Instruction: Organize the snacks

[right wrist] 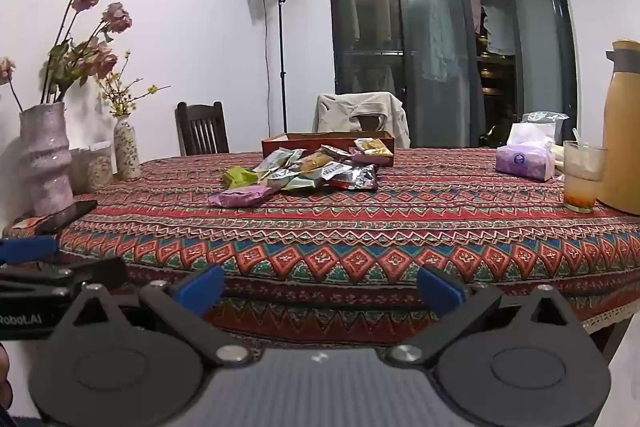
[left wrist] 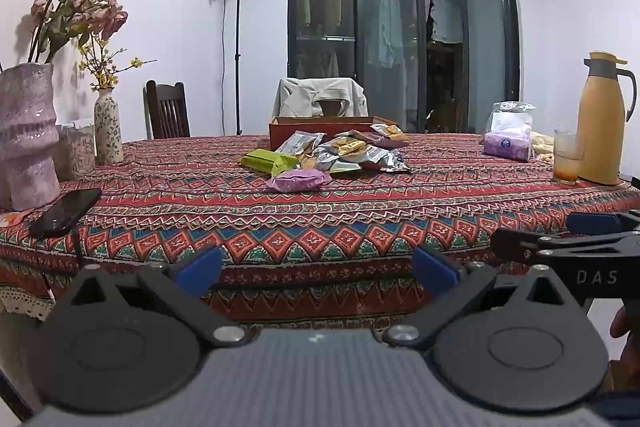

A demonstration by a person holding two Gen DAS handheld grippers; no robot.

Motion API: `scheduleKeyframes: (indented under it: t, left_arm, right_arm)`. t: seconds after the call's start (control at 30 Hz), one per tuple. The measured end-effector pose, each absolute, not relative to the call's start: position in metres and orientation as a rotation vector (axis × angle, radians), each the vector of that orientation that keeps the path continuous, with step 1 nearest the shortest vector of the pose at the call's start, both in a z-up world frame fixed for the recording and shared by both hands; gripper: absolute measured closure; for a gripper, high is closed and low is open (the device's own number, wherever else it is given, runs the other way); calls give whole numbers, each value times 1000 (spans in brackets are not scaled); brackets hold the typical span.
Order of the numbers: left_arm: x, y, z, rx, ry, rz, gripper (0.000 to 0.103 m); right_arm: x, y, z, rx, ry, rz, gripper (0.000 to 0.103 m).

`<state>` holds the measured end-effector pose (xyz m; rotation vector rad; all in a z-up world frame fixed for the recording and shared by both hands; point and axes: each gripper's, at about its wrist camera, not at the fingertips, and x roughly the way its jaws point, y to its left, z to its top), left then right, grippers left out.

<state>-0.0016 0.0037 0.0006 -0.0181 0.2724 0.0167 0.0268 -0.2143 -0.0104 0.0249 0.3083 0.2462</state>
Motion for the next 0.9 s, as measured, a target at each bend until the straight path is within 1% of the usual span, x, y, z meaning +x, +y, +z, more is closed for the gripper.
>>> scheduleKeyframes:
  t: [0.03,0.1,0.9]
  left_arm:
    - [5,5,2,-13,299,17,0]
    - [1,1,2,8,281,15,0]
    - [4,5,2,9,303,37,0]
  right_arm:
    - [26,-215,-10,28,309,243,0]
    - [27,-217,-9,32,314,251,0]
    - [31,-218,-7,15,314,258,0]
